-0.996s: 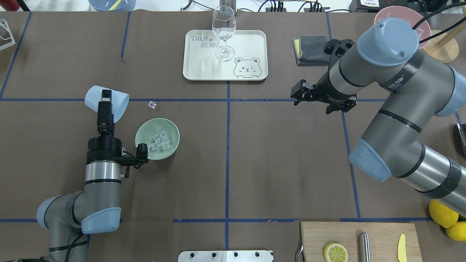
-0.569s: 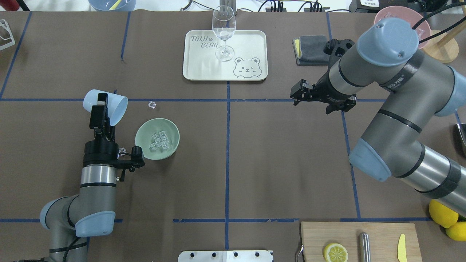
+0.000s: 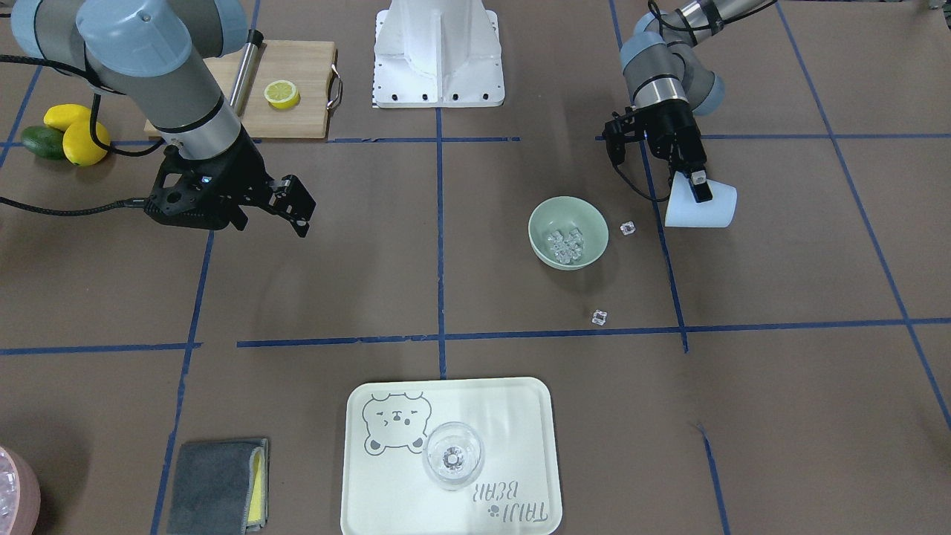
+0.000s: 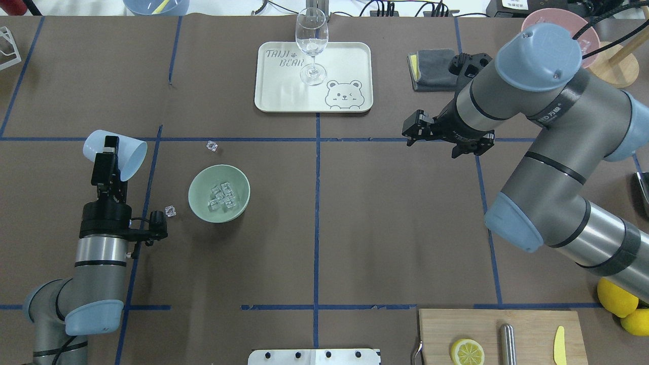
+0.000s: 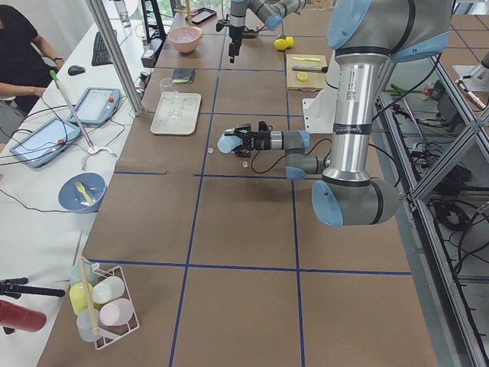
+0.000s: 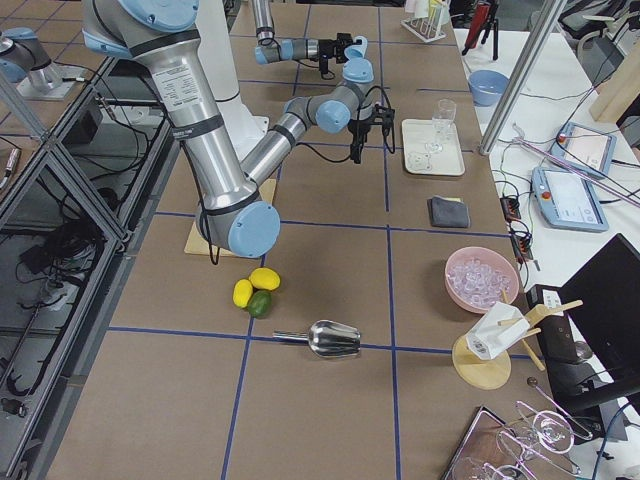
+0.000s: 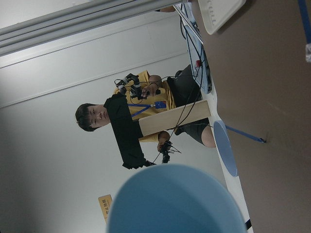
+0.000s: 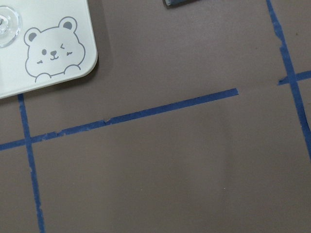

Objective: Pour ice into bowl

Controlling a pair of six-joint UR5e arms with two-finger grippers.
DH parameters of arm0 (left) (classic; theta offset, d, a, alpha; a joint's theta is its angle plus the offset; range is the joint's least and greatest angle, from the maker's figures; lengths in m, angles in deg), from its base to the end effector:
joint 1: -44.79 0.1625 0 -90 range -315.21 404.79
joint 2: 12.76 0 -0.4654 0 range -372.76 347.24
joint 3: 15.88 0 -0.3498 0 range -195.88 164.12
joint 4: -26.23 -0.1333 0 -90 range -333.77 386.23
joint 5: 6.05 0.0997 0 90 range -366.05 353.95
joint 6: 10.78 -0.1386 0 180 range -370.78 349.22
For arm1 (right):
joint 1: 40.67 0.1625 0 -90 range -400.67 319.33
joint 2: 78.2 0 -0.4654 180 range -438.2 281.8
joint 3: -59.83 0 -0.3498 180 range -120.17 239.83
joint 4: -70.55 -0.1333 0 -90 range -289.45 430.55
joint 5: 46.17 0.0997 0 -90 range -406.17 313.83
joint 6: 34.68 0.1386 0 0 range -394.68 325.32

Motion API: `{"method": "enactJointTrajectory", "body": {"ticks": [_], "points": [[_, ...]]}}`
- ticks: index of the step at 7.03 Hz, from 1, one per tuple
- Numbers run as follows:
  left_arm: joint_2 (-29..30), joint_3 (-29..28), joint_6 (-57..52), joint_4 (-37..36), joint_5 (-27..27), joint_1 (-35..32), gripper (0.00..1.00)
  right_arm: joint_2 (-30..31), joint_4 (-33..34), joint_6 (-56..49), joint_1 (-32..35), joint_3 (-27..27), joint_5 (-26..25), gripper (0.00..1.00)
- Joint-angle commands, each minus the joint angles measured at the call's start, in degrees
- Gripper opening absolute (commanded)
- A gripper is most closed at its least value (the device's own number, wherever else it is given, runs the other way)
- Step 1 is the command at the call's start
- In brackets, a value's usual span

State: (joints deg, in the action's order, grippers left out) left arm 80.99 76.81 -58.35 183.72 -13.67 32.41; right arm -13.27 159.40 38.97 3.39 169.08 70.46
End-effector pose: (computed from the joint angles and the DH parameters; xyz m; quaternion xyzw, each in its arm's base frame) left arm 0.3554 -0.3551 0.4970 0.5735 -0.3909 0.3515 0.6283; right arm -0.3858 -0.4724 0.3555 0.0056 -0.4319 0.1285 0.8927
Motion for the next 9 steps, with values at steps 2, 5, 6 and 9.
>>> {"method": "enactJointTrajectory", "body": {"ticks": [2, 5, 6, 9], "points": [[-7.3, -1.9, -9.1, 11.5, 2.8, 0.0, 0.0, -0.2, 0.0, 0.1, -0.1, 0.1, 0.0, 1.0], [-7.6, -5.0, -13.1, 19.8, 2.8, 0.0, 0.0, -0.2, 0.0, 0.1, -0.1, 0.1, 0.0, 1.0], [-7.6, -5.7, -14.4, 19.8, 2.8, 0.0, 0.0, -0.2, 0.0, 0.1, -0.1, 0.1, 0.0, 1.0], [-6.9, -7.5, -16.2, 22.0, 2.7, 0.0, 0.0, -0.2, 0.0, 0.0, -0.1, 0.0, -0.1, 1.0]]}}
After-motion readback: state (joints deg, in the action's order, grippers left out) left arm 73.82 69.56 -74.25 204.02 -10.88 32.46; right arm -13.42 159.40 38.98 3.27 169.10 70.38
